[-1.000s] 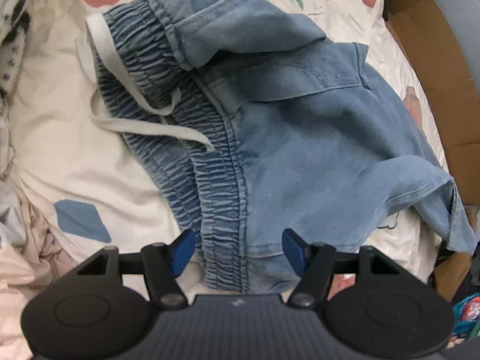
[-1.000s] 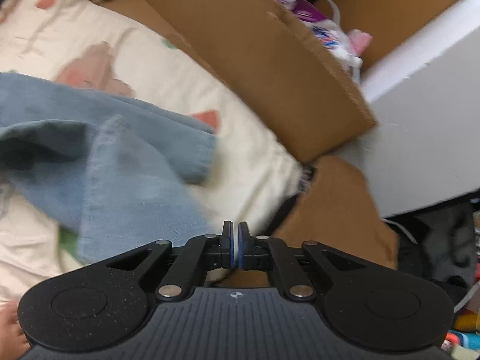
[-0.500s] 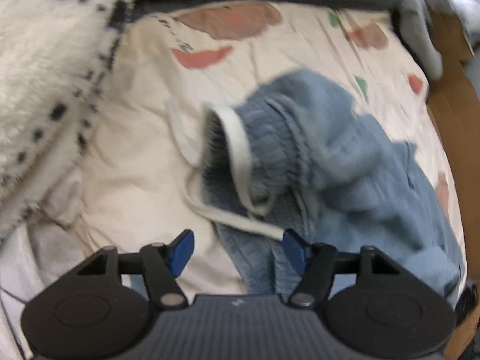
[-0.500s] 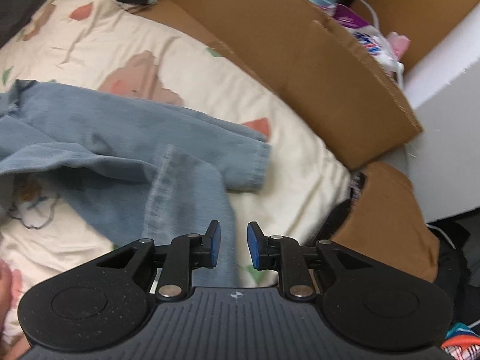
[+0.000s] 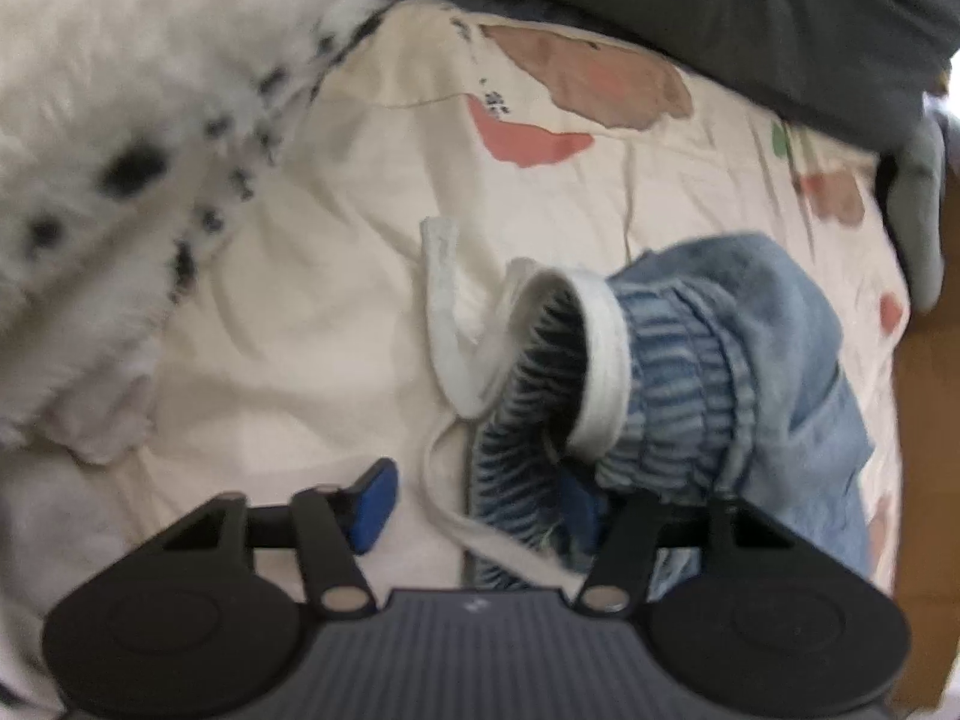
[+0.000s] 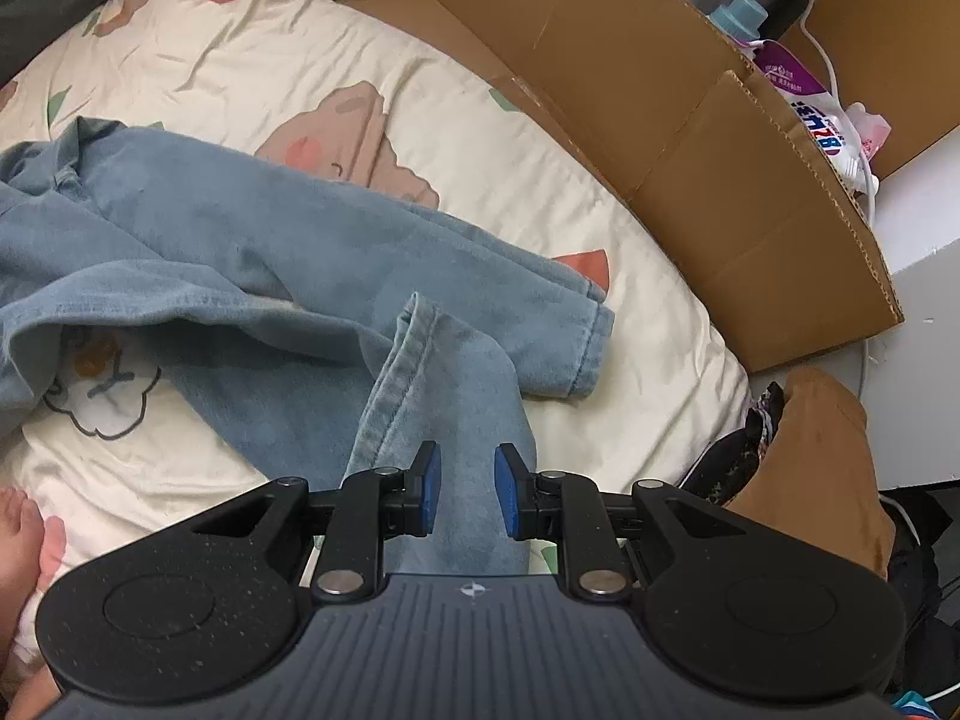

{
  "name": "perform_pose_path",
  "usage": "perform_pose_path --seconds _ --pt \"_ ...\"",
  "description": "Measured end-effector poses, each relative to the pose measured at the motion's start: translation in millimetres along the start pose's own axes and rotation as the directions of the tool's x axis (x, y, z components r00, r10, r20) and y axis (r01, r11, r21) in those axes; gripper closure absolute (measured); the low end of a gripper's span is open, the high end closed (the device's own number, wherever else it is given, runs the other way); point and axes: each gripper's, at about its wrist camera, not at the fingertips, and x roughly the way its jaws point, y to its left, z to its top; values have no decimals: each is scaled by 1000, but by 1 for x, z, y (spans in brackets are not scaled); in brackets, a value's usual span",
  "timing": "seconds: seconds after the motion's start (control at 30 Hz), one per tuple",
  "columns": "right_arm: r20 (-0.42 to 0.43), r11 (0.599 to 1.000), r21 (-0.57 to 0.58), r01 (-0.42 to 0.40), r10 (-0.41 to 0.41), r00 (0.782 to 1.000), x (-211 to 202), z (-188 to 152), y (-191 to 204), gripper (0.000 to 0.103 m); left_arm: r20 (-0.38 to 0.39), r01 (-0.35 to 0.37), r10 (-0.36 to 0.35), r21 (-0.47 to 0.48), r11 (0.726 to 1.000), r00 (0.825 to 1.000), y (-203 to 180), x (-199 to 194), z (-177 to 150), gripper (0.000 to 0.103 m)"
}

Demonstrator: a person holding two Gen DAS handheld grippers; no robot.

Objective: Fold clothes

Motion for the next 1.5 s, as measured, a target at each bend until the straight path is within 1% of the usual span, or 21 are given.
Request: perform_pose_path --seconds 0.03,0.1,0.17,0.2,0.23,0.37,0.43,0.47,0.53,0.6,0.67,0.87,0.93,1.0,1.07,1.13,1.3,1.43,1.5 --pt "-3 1000 -1 0 0 1000 1 0 0 77 0 -4 4 -17 1000 1000 1 3 1 67" --pt "-10 1000 -6 0 0 1000 2 1 1 77 -3 -2 2 -42 999 1000 4 9 3 68" --pt "-18 1000 -13 2 -2 1000 4 1 1 77 -3 1 -1 -42 999 1000 5 10 3 71" --pt "-20 1000 -15 3 -3 1000 4 1 1 77 -1 6 -6 -39 999 1000 5 10 1 75" --pt "-22 1000 -15 3 -3 1000 4 2 1 77 3 11 -11 -43 999 1000 7 9 -1 77" --pt "-20 1000 -13 3 -3 1000 3 4 2 77 9 29 -28 -53 998 1000 10 4 -10 81" --pt "-19 1000 -15 2 -2 1000 2 6 4 77 -5 40 -40 -55 998 999 12 4 -15 88" --pt "-18 1000 -19 1 -1 1000 1 7 5 77 -7 48 -49 -87 995 999 16 4 -17 89" --pt "-16 1000 -27 0 0 1000 -1 9 8 76 -7 65 -67 -157 986 998 25 3 -20 98" --pt "-11 999 -40 1 -1 1000 -5 11 11 76 1 50 -50 -148 988 999 24 -1 -23 101" --pt "5 999 -44 -2 2 1000 -10 15 13 76 0 49 -49 -123 991 999 20 -7 -24 102" --pt "57 1000 -22 -18 19 998 -23 22 13 71 46 77 -75 -44 996 996 -1 -35 -25 102" --pt "66 999 -26 -24 26 997 -26 23 16 71 71 79 -80 15 997 994 -13 -46 -25 102" --pt "77 999 -36 -30 33 997 -28 26 18 71 95 92 -101 101 991 990 -27 -60 -28 102" --pt "85 998 -42 -38 42 996 -30 27 21 71 113 98 -123 205 974 986 -47 -68 -32 102" --pt "88 998 -47 -43 47 995 -31 28 22 71 128 89 -135 315 945 983 -68 -73 -35 102" --pt "85 998 -46 -47 51 995 -30 28 22 71 86 132 -184 418 899 979 -107 -61 -41 102" --pt "73 998 -35 -47 49 996 -27 24 19 71 39 157 -199 475 866 979 -135 -45 -49 102" --pt "65 999 -28 -46 47 997 -25 24 16 71 23 152 -190 506 849 982 -147 -39 -54 102"
